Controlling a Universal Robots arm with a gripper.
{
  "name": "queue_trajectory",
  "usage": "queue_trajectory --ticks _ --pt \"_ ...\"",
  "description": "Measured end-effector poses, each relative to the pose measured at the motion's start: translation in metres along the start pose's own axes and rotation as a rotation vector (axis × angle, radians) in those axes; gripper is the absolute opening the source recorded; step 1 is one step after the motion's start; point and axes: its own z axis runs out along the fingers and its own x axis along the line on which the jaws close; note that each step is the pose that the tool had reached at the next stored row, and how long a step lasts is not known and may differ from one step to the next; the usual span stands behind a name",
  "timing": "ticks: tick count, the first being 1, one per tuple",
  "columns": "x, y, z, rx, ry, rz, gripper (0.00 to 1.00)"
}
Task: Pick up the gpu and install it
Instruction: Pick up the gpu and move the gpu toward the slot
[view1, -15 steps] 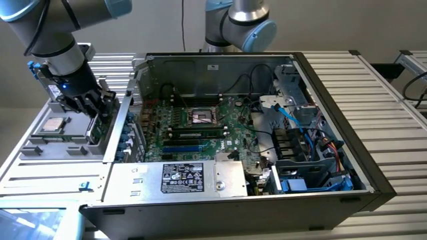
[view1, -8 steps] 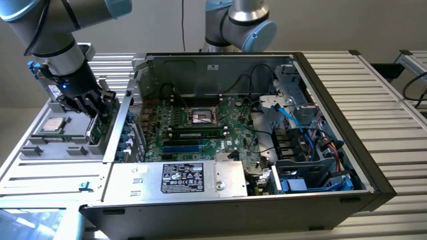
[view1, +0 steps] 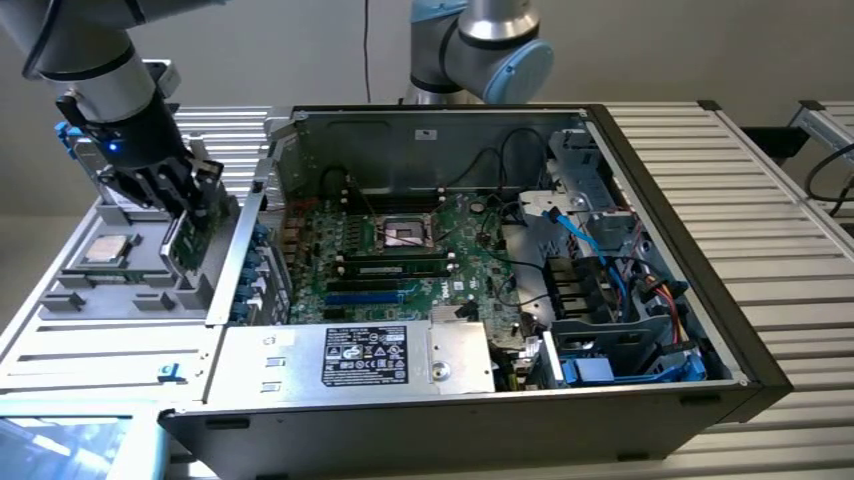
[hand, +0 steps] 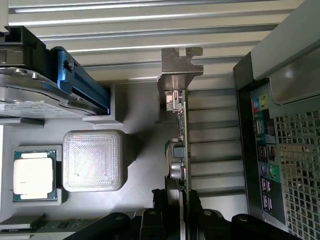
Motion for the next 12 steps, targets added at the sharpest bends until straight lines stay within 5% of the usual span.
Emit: queue_trajectory --ticks 12 --pt "-0.001 0.0046 -0.0546 0.0001 -0.0001 0.002 0.29"
